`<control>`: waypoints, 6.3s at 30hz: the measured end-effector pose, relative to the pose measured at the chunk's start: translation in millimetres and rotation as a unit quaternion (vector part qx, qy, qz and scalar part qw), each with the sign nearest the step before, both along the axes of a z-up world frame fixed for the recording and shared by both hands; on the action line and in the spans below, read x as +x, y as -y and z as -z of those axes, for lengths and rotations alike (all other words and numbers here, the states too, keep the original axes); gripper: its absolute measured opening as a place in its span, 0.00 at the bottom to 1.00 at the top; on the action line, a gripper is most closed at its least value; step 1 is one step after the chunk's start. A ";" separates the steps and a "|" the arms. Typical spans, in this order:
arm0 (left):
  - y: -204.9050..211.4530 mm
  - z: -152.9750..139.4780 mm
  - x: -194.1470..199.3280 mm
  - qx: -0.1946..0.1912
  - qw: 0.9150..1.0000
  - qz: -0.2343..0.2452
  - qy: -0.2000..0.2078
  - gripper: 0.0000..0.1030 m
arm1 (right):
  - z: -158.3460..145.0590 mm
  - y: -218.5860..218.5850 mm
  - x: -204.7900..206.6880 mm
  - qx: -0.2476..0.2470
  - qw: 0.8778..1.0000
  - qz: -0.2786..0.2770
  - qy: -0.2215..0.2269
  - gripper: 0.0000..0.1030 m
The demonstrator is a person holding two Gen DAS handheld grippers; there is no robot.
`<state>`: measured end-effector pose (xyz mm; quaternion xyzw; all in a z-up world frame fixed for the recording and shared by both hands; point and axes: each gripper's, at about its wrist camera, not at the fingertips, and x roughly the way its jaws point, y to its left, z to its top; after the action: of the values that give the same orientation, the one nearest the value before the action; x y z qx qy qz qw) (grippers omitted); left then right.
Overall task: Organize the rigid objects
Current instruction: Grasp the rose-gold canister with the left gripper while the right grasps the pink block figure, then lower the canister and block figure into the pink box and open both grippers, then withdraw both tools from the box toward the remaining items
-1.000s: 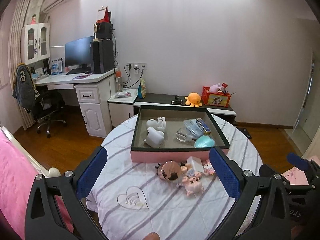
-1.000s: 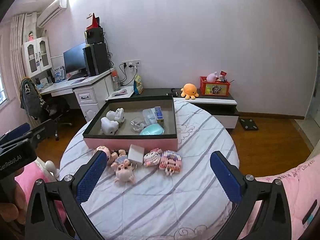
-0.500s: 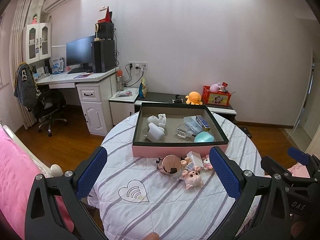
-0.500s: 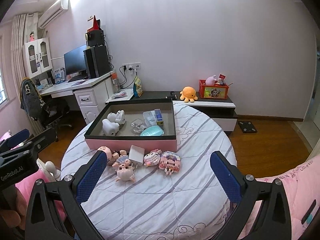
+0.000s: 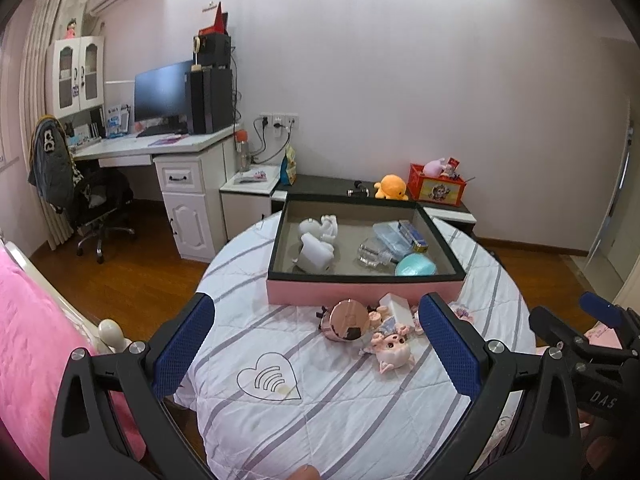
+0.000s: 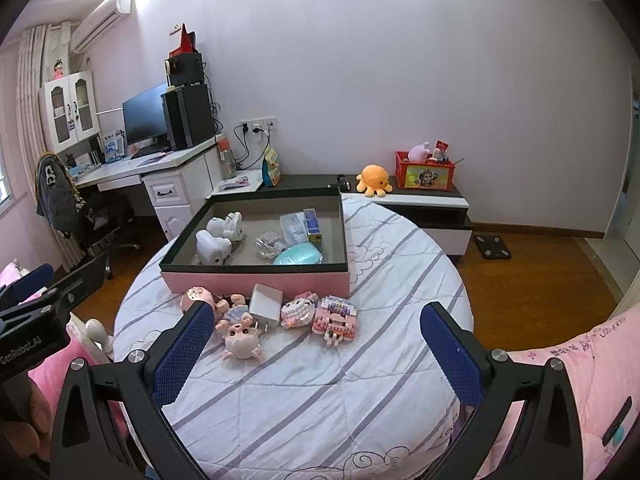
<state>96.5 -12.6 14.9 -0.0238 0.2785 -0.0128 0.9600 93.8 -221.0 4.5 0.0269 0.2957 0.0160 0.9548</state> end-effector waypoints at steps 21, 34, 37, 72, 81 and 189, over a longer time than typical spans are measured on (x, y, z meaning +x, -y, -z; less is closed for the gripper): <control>10.7 99.9 85.4 0.017 0.993 -0.004 -0.118 1.00 | 98.4 22.5 86.8 -0.005 0.992 0.012 -0.128 1.00; 22.8 126.3 120.9 0.014 0.990 0.004 -0.144 1.00 | 137.0 27.0 128.0 -0.034 0.986 0.006 -0.166 1.00; 22.7 128.0 129.8 0.016 0.989 0.001 -0.144 1.00 | 140.4 25.6 133.4 -0.034 0.986 -0.001 -0.165 1.00; 2.1 138.8 125.4 -0.015 0.987 0.021 -0.157 0.46 | 131.2 39.7 136.5 0.013 0.990 -0.028 -0.139 0.51; 2.4 113.3 117.1 -0.015 0.991 0.029 -0.133 0.46 | 86.9 35.9 117.7 0.041 0.993 -0.045 -0.104 0.51; 13.4 31.7 25.2 -0.001 0.999 0.029 -0.039 1.00 | 27.1 4.0 21.0 0.049 0.998 -0.026 -0.030 1.00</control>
<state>121.8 -26.0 -16.8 -0.0175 0.3167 -0.0398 0.9475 114.8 -225.0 -22.6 0.0668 0.3239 0.0547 0.9421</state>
